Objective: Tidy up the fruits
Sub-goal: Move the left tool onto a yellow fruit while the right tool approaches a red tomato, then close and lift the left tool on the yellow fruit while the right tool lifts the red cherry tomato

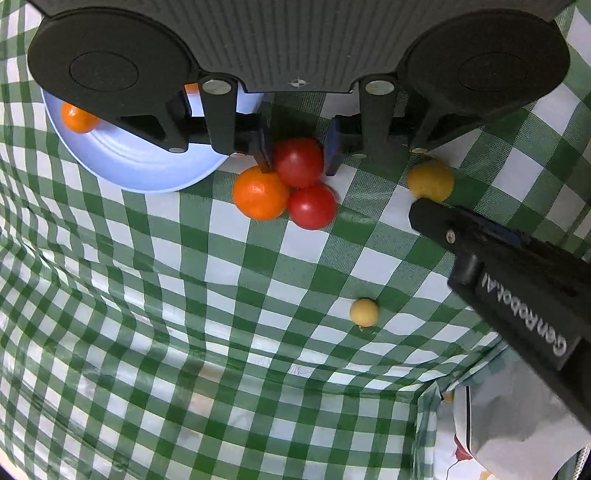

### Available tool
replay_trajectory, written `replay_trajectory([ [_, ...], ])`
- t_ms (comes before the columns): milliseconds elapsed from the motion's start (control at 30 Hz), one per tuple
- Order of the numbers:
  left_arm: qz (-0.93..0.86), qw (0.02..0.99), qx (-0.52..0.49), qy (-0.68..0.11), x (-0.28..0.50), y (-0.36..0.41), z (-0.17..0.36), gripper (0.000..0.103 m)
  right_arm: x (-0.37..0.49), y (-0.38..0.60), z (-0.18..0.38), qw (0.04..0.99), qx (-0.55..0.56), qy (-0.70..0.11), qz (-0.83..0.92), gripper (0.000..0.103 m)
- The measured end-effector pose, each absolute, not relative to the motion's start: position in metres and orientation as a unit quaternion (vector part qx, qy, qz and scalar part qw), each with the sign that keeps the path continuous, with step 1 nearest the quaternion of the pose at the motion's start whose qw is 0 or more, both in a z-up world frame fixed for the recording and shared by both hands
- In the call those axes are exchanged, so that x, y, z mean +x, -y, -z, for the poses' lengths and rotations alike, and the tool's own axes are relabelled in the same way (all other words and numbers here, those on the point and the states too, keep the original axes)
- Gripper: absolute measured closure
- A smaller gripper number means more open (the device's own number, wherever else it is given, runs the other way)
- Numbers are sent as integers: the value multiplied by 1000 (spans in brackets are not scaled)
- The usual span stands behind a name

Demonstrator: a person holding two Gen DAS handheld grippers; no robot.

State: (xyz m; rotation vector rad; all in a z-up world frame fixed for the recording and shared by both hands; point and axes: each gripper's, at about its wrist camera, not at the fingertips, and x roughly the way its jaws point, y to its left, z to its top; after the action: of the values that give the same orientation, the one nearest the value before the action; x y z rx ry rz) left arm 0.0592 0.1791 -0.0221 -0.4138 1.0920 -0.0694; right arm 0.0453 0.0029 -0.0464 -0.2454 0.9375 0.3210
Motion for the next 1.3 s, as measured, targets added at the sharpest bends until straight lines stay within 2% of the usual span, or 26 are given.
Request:
replay_trajectory([
  [300,42,832,-147,-533,60,-161,32,76,33,8,27,872,-95,-443,-187,73],
  [400,31,844,-153,-514,60,-167,25,76,30,11,23,869,-92,-446,-193,73],
  [500,8,856,-158,-492,59,-175,17,76,28,13,24,864,-81,-454,-202,73],
  [900,-3,854,-108,-510,63,-161,28,75,28,9,37,848,-70,-477,-221,72],
  [1300,-4,859,-87,-505,74,-154,27,76,30,12,23,861,-49,-457,-219,73],
])
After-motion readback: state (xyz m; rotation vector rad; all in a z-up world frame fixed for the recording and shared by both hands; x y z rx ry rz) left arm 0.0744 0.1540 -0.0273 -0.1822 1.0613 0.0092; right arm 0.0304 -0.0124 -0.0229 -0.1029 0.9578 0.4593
